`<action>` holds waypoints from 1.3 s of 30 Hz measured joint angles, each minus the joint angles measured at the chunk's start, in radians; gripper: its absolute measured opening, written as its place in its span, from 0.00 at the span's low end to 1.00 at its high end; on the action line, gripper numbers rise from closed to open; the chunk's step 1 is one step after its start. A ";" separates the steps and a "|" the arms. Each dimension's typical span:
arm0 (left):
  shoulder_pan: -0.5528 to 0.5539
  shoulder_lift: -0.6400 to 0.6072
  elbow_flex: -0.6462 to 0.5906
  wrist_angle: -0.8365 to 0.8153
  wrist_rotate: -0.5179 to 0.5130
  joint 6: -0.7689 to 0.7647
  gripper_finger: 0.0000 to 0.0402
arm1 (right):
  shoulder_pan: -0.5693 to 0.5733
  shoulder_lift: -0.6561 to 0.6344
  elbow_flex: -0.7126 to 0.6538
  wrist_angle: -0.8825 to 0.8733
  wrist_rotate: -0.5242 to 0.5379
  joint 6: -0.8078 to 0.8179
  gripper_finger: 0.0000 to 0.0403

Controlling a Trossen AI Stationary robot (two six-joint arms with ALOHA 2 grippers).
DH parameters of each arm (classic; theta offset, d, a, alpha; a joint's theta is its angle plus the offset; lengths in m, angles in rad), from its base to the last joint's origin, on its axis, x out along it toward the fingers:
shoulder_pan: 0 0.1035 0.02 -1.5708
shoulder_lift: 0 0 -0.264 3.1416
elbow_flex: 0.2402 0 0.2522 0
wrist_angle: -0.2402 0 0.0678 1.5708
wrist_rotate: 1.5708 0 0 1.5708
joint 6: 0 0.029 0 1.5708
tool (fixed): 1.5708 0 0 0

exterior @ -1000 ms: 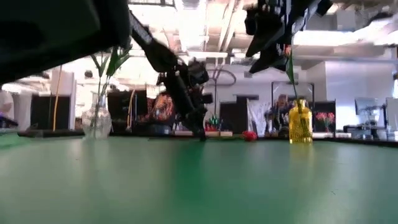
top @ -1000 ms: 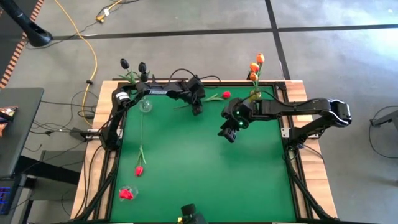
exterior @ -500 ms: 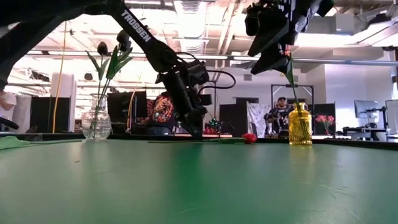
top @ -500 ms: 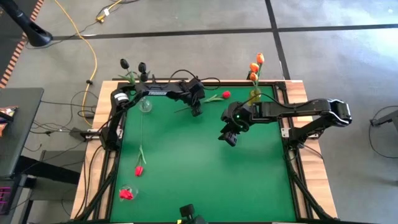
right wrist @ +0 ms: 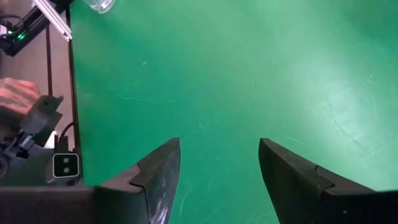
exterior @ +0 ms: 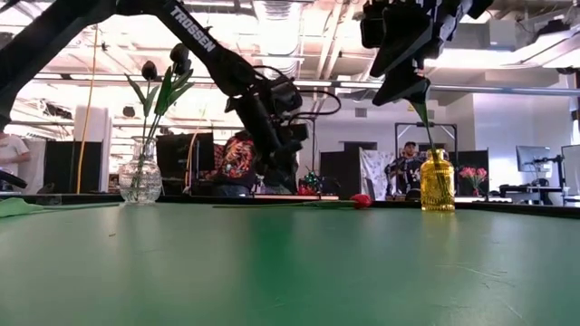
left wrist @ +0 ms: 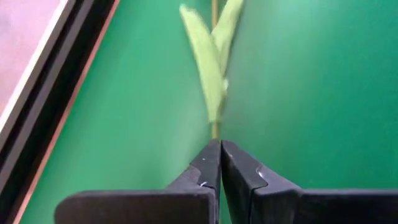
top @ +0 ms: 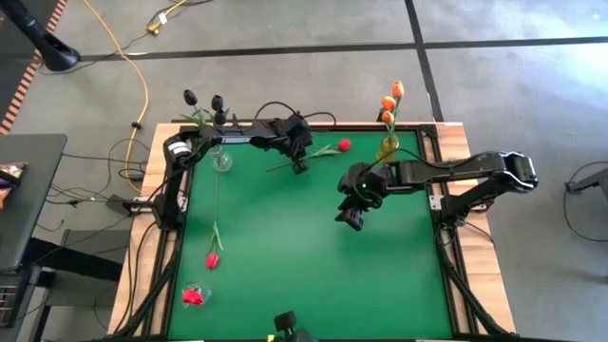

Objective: Sort flowers into vase by color
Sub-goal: Put the top red flower into the bottom left transparent vase

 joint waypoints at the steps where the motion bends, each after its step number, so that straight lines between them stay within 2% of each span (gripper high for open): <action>1: 0.000 0.000 0.001 0.005 0.005 -0.003 0.00 | 0.003 0.000 0.000 0.000 0.000 0.000 0.61; 6: 0.000 0.001 -0.001 -0.015 0.001 0.005 0.04 | 0.003 0.000 0.000 -0.002 0.002 0.006 0.61; 15: 0.038 0.009 -0.002 -0.147 0.020 0.028 0.32 | 0.010 0.000 0.000 -0.004 0.004 0.007 0.61; 20: 0.036 0.009 -0.002 -0.145 0.018 0.051 0.38 | 0.009 0.000 0.000 -0.004 0.006 0.006 0.61; 23: 0.034 0.008 -0.027 -0.133 0.014 0.069 0.36 | 0.009 0.000 0.000 -0.004 0.006 0.004 0.61; 27: 0.033 0.002 -0.060 -0.125 -0.003 0.069 0.30 | 0.009 0.000 0.000 -0.004 0.006 0.004 0.61; 34: 0.033 0.002 -0.064 -0.121 -0.005 0.062 0.03 | 0.009 0.000 0.000 -0.003 0.007 0.005 0.61; 39: 0.033 -0.011 -0.069 -0.097 0.002 0.038 0.01 | 0.009 0.000 0.000 -0.003 0.007 0.005 0.61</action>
